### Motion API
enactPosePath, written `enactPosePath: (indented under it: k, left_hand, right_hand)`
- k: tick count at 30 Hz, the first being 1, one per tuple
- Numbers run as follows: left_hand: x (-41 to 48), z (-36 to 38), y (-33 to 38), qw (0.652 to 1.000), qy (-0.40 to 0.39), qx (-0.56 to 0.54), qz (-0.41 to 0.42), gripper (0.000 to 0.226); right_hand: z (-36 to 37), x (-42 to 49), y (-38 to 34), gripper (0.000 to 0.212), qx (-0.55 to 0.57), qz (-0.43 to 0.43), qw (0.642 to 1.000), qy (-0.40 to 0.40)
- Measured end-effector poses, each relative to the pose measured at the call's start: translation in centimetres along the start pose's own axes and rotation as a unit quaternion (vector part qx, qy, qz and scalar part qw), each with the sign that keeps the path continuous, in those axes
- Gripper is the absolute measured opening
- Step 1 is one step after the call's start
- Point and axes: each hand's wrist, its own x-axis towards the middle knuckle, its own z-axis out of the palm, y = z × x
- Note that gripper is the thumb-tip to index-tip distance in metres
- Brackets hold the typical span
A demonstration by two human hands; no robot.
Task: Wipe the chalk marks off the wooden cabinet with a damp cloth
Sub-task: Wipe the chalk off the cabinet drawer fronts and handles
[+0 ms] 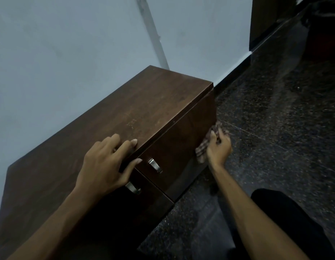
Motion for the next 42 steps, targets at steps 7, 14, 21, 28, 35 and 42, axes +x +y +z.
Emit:
enactPosePath:
  k: [7, 14, 21, 28, 35, 42]
  left_hand:
    - [0.0, 0.0, 0.1, 1.000, 0.018, 0.002, 0.002, 0.043]
    - [0.1, 0.1, 0.1, 0.999, 0.033, -0.004, -0.001, 0.038]
    - [0.1, 0.0, 0.0, 0.999, 0.034, -0.004, 0.005, 0.037]
    - [0.2, 0.0, -0.1, 0.997, 0.055, -0.060, -0.012, 0.031]
    - [0.1, 0.1, -0.1, 0.997, 0.048, -0.060, -0.021, 0.034]
    - [0.0, 0.1, 0.0, 0.998, 0.042, -0.037, -0.023, 0.037]
  right_hand:
    - [0.1, -8.4, 2.5, 0.036, -0.004, 0.017, 0.998, -0.062]
    - [0.9, -16.1, -2.4, 0.044, 0.122, -0.197, 0.964, -0.129]
    - [0.1, -13.8, -3.1, 0.047, 0.020, -0.427, 0.898, -0.107]
    - [-1.6, -13.1, -4.1, 0.058, -0.140, -0.529, 0.827, -0.131]
    - [-2.9, -13.3, -3.1, 0.063, -0.174, -0.537, 0.815, -0.131]
    - [-2.5, -14.6, -0.7, 0.072, -0.104, -0.442, 0.877, -0.157]
